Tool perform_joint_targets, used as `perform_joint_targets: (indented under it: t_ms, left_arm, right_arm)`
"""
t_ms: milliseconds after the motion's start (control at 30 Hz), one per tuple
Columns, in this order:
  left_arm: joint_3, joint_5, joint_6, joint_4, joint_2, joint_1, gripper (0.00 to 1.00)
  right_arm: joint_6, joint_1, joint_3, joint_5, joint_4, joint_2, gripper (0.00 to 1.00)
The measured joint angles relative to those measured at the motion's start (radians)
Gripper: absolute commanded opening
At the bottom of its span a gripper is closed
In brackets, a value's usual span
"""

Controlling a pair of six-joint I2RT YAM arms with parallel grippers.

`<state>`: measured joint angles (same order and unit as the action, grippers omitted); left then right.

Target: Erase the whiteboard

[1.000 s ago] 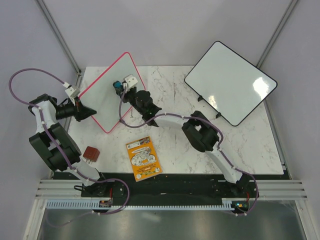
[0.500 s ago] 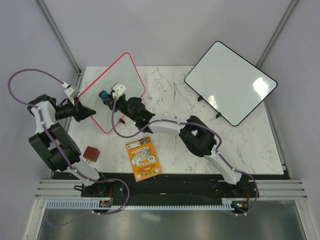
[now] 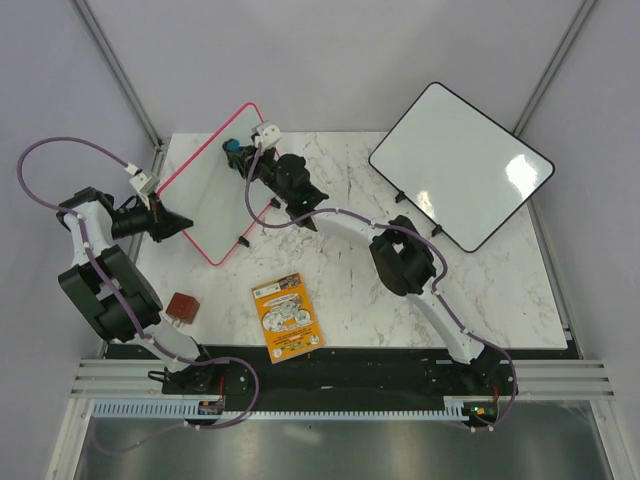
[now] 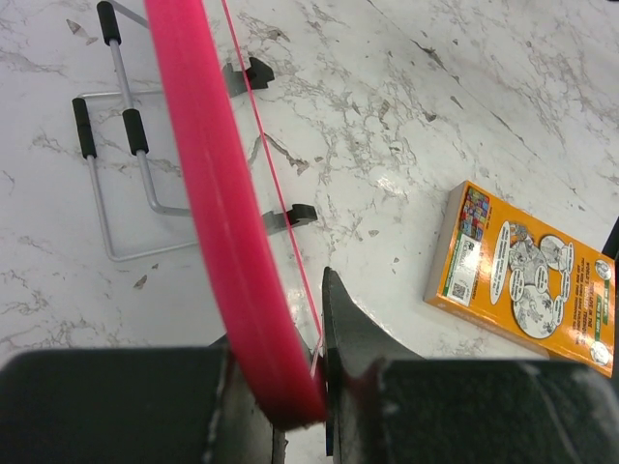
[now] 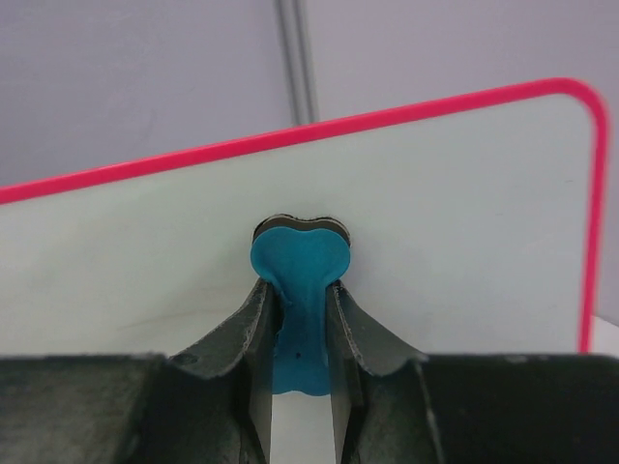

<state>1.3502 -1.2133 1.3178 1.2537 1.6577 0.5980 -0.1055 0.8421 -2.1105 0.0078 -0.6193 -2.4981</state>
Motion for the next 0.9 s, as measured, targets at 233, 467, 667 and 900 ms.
perform_joint_targets:
  t_ms: [233, 467, 667, 900]
  left_arm:
    - [0.000, 0.011, 0.004, 0.000, -0.008, -0.007, 0.02]
    - [0.000, 0.016, 0.019, -0.001, -0.015, -0.011, 0.02]
    - [0.000, 0.016, 0.020, -0.003, -0.016, -0.022, 0.02]
    - [0.000, 0.016, -0.019, 0.001, -0.016, -0.019, 0.02]
  right_arm:
    - [0.005, -0.093, -0.026, 0.075, 0.029, -0.020, 0.00]
    - [0.015, -0.111, 0.306, 0.153, -0.005, 0.116, 0.00]
    - [0.047, -0.101, 0.610, 0.242, -0.010, 0.339, 0.00]
    - [0.041, -0.098, 0.832, 0.321, -0.036, 0.587, 0.00]
